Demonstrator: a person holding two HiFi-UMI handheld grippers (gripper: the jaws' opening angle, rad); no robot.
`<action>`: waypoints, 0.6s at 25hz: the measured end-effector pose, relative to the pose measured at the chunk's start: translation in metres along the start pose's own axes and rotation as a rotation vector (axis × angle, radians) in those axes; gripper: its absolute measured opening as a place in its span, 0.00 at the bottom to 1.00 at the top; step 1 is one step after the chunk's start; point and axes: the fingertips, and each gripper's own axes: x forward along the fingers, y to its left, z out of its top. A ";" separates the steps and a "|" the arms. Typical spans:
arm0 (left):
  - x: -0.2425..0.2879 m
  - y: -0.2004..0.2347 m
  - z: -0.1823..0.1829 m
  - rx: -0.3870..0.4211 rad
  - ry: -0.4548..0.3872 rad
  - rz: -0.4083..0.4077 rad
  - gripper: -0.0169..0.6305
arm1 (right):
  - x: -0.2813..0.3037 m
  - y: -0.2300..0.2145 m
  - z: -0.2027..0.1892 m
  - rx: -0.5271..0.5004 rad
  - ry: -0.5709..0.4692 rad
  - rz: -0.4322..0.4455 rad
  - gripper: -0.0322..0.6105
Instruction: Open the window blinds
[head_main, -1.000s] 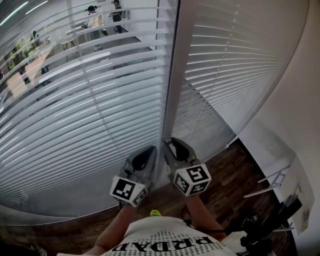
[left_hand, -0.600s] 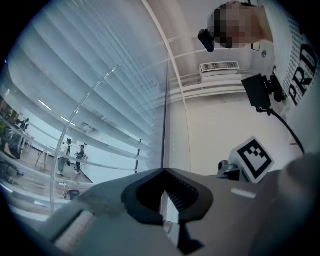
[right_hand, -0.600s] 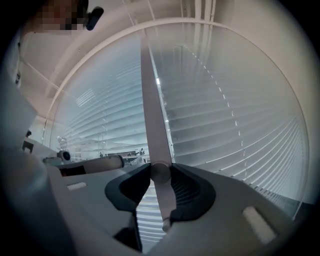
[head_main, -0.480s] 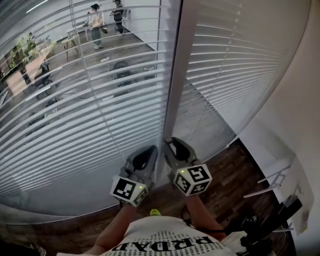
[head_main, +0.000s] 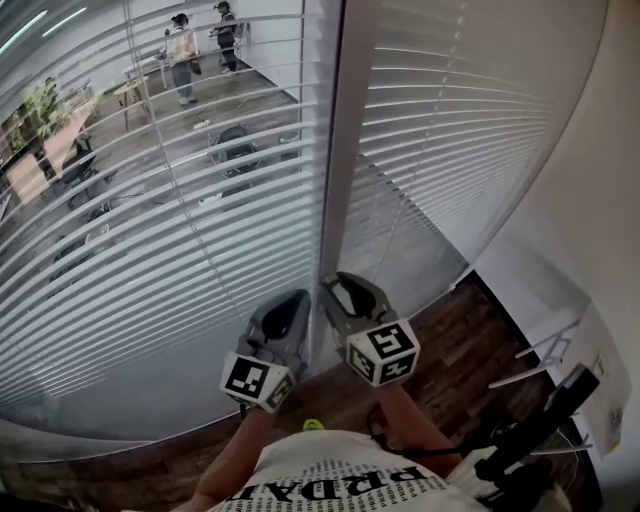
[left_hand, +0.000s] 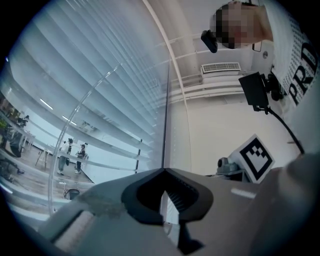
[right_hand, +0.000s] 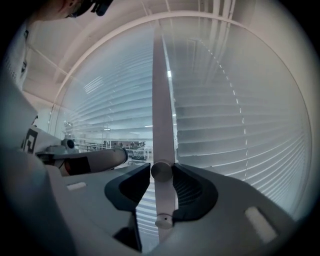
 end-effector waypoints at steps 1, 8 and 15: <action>0.000 0.000 0.000 -0.006 0.000 0.000 0.03 | 0.000 0.001 -0.001 -0.019 0.016 0.004 0.27; 0.000 0.001 0.000 -0.030 -0.009 0.001 0.03 | 0.001 0.000 -0.003 -0.095 0.081 0.003 0.25; 0.001 0.001 0.000 -0.034 -0.009 0.007 0.03 | 0.000 0.000 -0.003 -0.097 0.084 0.000 0.24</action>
